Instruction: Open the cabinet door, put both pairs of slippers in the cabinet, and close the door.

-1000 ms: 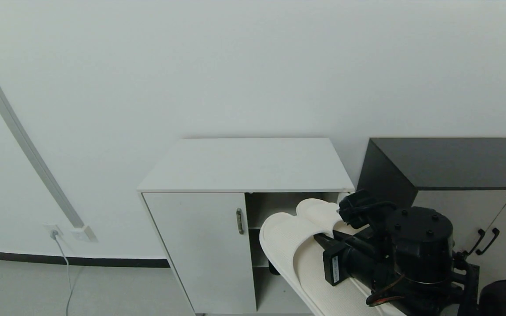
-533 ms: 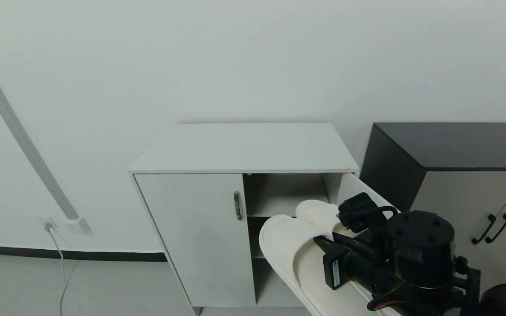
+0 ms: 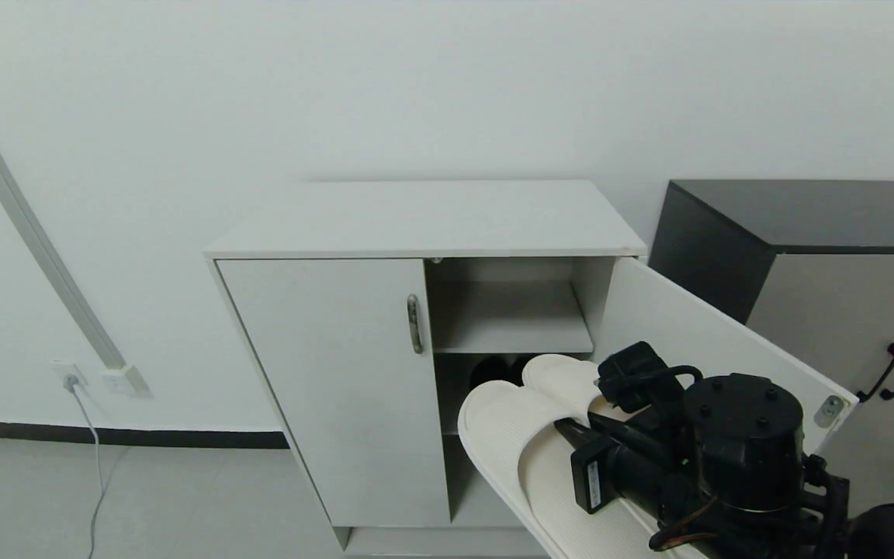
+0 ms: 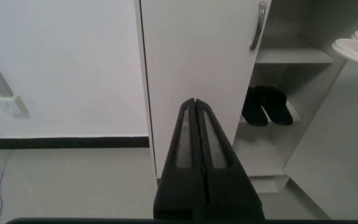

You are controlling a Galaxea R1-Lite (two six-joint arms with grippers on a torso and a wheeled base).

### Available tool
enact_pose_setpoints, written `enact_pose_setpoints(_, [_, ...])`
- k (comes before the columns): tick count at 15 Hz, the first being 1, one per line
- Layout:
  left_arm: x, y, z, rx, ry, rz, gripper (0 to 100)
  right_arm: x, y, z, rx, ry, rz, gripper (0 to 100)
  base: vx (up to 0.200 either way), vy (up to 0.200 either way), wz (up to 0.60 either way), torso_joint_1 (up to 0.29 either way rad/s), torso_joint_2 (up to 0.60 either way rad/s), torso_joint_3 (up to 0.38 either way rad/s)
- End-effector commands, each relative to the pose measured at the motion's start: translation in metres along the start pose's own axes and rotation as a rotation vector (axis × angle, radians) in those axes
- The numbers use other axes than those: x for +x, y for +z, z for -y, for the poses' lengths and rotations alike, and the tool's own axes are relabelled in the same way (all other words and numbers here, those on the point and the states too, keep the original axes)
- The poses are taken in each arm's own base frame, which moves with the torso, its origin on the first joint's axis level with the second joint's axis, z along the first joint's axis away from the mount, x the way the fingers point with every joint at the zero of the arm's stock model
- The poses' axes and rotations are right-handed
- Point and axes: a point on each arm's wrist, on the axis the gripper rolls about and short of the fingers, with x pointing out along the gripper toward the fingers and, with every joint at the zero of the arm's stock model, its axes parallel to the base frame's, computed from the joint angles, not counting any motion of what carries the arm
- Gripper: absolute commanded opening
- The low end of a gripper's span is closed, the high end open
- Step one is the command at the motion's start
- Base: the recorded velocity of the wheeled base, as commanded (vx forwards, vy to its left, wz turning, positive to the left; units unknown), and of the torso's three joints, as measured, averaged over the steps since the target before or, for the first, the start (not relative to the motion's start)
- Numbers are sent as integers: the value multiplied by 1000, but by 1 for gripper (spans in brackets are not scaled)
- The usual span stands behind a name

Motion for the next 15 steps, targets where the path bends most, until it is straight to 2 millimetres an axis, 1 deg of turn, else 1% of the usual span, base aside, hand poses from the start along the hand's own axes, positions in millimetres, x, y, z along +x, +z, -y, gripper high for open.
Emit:
enact_pose_setpoints(1, [0,0,0,-1,0,1,0,1,-1,0,-1,0,-1,0,0,0,0,-163,491,320])
enact_pose_setpoints(9, [0,0,0,-1,0,-1,0,1,-4,-1,-2,3,3,0,0,0,0,-129,470,338])
enact_pose_setpoints(15, [0,0,0,0,0,-1,0,3,-6,-1,-2,3,1,0,0,0,0,-50,422,373])
